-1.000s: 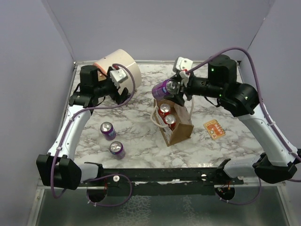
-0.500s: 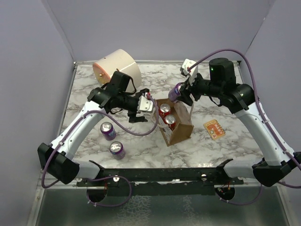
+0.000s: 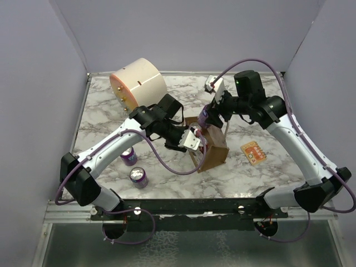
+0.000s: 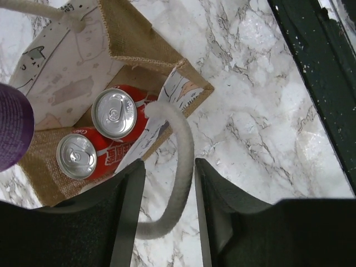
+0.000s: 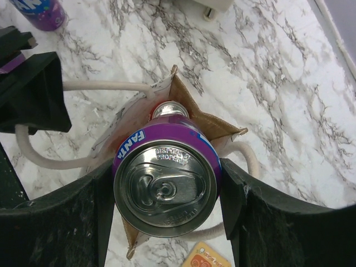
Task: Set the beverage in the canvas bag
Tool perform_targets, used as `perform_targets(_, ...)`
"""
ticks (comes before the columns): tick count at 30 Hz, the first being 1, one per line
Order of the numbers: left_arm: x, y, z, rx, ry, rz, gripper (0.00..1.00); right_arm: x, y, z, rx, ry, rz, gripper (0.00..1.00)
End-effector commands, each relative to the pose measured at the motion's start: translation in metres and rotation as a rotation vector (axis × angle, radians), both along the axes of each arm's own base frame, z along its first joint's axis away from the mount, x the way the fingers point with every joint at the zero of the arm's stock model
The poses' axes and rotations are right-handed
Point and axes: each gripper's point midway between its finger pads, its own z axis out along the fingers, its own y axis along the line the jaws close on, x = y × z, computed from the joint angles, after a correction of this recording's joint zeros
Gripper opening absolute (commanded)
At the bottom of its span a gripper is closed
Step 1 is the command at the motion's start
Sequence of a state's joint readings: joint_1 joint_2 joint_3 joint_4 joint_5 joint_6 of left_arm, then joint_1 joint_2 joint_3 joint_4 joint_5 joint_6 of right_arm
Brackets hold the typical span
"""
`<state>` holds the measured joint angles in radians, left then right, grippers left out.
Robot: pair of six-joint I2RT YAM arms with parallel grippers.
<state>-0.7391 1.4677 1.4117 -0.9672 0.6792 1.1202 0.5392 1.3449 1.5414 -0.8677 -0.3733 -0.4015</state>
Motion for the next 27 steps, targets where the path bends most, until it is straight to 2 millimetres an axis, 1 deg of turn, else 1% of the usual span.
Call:
perform_targets(1, -0.006, -0.002, -0.006, 0.025, -0.018, -0.038, 0.36, 0.025, -0.002, 0.008, -0.013, -0.081, -0.054, 0.14)
perform_targets(3, -0.007, 0.000, -0.007, 0.025, -0.023, -0.045, 0.26, 0.031, -0.004, -0.001, -0.038, -0.074, -0.077, 0.13)
perform_targets(5, -0.008, 0.001, -0.007, 0.024, -0.033, -0.050, 0.18, 0.033, -0.004, -0.009, -0.051, -0.058, -0.077, 0.12)
perform_targets(9, -0.009, 0.002, -0.008, 0.025, -0.047, -0.058, 0.12, 0.034, -0.003, -0.027, -0.068, -0.033, -0.076, 0.12)
perform_targets(14, -0.009, 0.003, -0.009, 0.022, -0.059, -0.069, 0.02, 0.039, -0.003, -0.040, -0.091, -0.024, -0.093, 0.10)
perform_targets(16, -0.009, 0.003, -0.009, 0.024, -0.061, -0.070, 0.00, 0.040, -0.003, -0.044, -0.097, -0.019, -0.101, 0.09)
perform_targets(23, -0.008, 0.001, -0.010, 0.020, -0.056, -0.076, 0.00, 0.046, -0.003, -0.061, -0.121, 0.008, -0.133, 0.07)
perform_targets(27, -0.008, 0.001, -0.013, 0.022, -0.056, -0.080, 0.00, 0.050, -0.005, -0.066, -0.136, 0.004, -0.157, 0.06)
